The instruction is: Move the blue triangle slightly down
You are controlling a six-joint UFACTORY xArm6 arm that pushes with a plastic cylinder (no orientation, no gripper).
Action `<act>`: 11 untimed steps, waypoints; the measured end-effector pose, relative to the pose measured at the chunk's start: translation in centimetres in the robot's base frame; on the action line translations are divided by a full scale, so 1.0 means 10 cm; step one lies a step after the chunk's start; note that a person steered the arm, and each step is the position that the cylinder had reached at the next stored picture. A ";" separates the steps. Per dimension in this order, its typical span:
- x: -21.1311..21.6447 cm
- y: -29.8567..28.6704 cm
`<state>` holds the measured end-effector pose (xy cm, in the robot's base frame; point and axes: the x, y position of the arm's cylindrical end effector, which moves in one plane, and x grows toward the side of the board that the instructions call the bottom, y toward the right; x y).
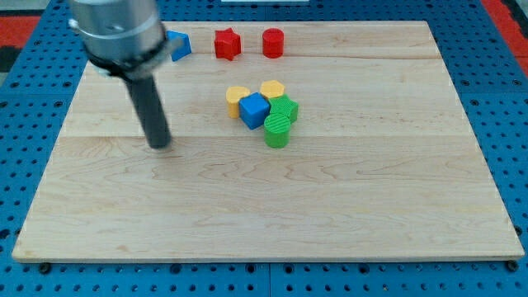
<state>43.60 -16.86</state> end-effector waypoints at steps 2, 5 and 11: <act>-1.41 -0.33; -2.16 0.35; -1.19 -0.13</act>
